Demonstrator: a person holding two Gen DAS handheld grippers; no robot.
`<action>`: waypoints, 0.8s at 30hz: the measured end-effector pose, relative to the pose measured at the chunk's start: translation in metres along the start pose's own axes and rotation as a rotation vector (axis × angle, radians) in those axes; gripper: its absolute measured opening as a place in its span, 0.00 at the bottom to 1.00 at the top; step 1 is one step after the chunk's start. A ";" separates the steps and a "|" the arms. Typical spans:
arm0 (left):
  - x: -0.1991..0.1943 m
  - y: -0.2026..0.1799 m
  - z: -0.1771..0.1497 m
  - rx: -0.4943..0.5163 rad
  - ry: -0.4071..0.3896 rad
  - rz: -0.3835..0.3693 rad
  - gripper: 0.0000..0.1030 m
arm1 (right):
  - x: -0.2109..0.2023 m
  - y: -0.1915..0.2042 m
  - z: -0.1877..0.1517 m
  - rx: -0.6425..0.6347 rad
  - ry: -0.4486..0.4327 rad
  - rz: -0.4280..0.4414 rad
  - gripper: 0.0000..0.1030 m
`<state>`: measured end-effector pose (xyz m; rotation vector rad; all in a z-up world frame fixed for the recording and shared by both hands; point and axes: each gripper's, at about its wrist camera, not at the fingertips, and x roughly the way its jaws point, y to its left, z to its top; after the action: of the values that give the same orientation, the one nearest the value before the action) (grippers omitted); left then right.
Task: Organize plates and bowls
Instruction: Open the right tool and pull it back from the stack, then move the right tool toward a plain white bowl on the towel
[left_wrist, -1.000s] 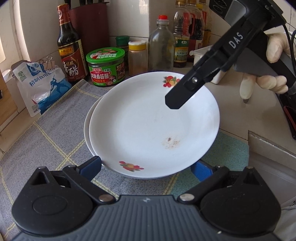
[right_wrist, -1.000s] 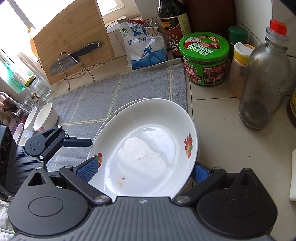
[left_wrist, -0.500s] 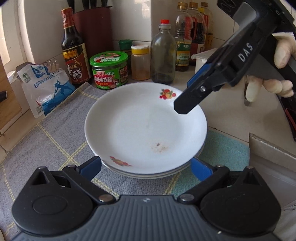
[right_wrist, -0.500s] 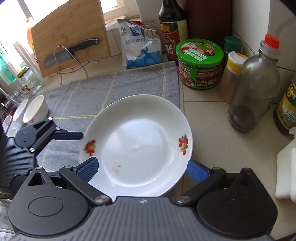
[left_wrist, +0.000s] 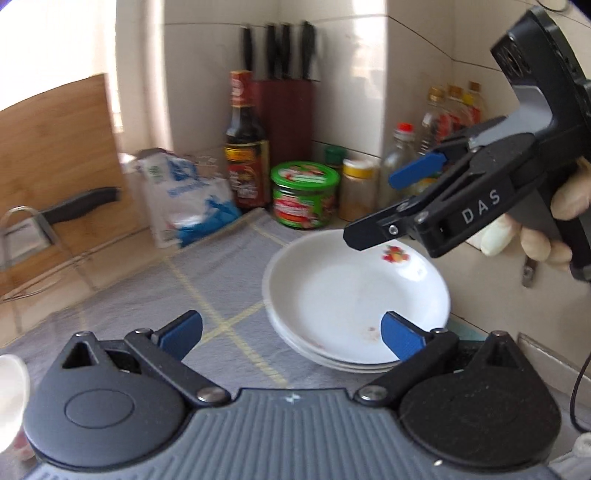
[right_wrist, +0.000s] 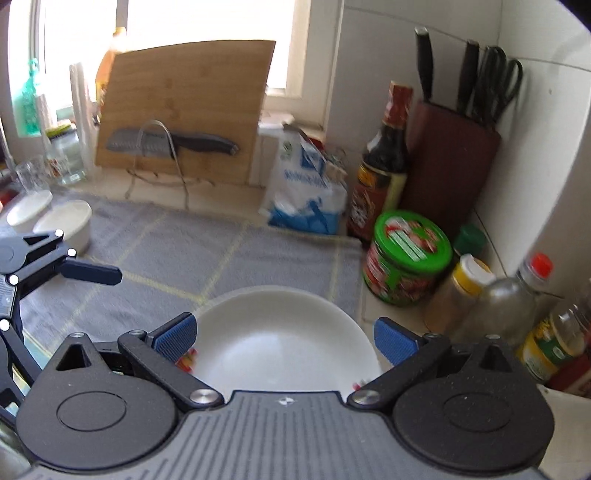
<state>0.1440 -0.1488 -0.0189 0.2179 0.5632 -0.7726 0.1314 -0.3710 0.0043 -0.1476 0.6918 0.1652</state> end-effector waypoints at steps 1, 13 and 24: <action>-0.006 0.003 -0.002 -0.013 -0.004 0.027 0.99 | 0.003 0.004 0.003 0.012 -0.012 0.011 1.00; -0.099 0.069 -0.064 -0.108 -0.019 0.205 0.99 | 0.027 0.129 0.013 -0.031 -0.031 0.087 1.00; -0.181 0.145 -0.140 -0.143 0.051 0.358 0.99 | 0.057 0.249 0.027 -0.054 -0.021 0.270 1.00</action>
<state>0.0869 0.1154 -0.0369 0.1995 0.6047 -0.3790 0.1415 -0.1167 -0.0325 -0.1038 0.6848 0.4439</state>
